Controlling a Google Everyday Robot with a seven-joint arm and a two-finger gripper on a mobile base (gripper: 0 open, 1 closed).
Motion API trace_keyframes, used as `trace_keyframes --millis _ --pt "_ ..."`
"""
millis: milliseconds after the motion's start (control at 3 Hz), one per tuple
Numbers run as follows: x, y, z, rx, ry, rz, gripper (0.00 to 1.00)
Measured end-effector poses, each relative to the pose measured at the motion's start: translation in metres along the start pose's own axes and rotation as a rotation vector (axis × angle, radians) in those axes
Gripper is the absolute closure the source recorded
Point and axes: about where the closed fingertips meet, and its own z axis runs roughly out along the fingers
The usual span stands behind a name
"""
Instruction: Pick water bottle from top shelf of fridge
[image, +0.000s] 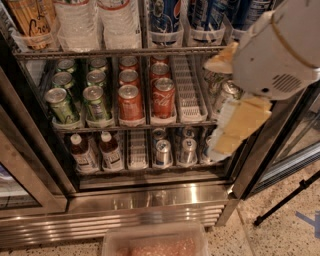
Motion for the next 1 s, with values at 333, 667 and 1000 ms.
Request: trace_keyframes --millis 333,667,1000 --pt "-0.0495 0.0145 0.0031 -0.016 -0.124 -0.079 0.00" --pt "-0.0496 0.0145 0.0031 -0.016 -0.124 -0.079 0.00" --pt "-0.0506 0.0096 0.0110 0.014 -0.211 -0.057 0.00"
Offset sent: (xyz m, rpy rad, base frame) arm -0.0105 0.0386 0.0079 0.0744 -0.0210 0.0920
